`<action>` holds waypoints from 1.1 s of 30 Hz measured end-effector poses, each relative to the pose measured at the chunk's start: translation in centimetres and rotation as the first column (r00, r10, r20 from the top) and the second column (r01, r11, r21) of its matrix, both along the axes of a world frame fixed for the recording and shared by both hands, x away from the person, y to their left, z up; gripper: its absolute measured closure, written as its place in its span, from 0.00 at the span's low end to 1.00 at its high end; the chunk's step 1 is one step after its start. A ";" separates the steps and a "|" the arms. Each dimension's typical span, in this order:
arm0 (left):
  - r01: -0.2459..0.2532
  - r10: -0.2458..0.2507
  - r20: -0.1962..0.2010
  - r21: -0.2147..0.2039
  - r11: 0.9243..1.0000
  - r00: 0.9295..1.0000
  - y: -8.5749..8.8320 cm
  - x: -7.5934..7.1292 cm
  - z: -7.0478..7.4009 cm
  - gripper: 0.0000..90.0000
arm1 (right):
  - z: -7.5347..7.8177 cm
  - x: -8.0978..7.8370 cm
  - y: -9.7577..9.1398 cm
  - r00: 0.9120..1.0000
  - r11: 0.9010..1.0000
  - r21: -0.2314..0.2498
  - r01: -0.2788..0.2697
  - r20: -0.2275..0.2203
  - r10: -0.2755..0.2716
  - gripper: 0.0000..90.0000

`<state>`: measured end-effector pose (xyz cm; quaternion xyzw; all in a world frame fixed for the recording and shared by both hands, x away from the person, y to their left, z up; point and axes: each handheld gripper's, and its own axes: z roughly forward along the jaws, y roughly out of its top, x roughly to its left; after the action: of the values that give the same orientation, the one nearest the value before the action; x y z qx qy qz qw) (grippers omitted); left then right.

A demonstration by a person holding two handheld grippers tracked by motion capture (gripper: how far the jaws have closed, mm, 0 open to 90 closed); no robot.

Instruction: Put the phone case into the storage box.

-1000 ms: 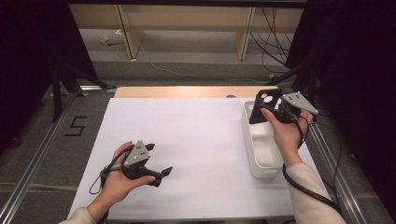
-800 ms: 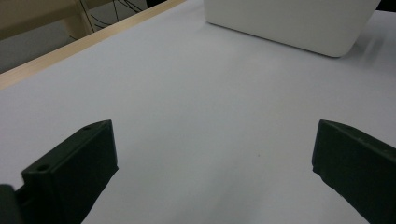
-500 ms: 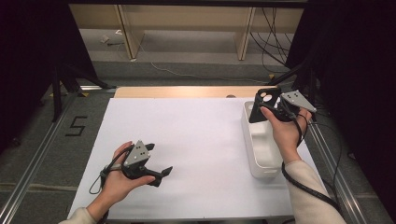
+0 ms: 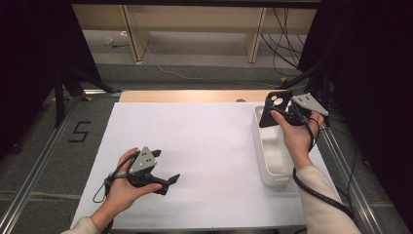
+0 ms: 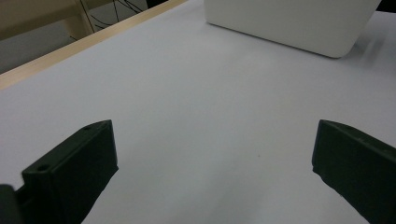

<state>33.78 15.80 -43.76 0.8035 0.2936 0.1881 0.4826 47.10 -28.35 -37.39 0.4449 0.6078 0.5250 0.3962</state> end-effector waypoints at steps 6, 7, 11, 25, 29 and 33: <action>0.000 0.000 0.000 0.000 1.000 1.000 0.0 0.0 0.0 0.00 | -0.1 0.2 0.0 1.000 1.000 -0.004 0.001 -0.002 -0.001 0.18; 0.000 0.000 0.000 0.001 1.000 1.000 0.0 0.0 0.0 0.00 | -0.1 0.2 0.0 1.000 1.000 -0.004 0.000 -0.003 0.000 0.18; 0.000 0.000 0.000 -0.001 1.000 1.000 0.0 0.0 0.0 0.00 | -0.2 0.4 0.1 1.000 1.000 -0.004 -0.001 -0.009 0.001 0.18; -0.001 0.001 0.001 -0.001 1.000 1.000 0.0 0.0 0.0 0.00 | -0.3 0.8 0.1 1.000 1.000 -0.005 -0.001 -0.013 0.001 0.18; -0.002 0.002 0.001 -0.001 1.000 1.000 0.0 0.0 0.0 0.00 | -0.4 0.9 0.2 1.000 1.000 -0.008 0.000 -0.013 0.000 0.18; -0.001 0.001 0.002 0.000 1.000 1.000 0.0 0.0 0.0 0.00 | -0.5 0.9 0.1 1.000 1.000 -0.007 0.002 -0.015 -0.002 0.18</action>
<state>33.82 15.84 -43.75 0.8030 0.2936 0.1891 0.4829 48.04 -28.21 -37.84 0.4483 0.6121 0.5192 0.3935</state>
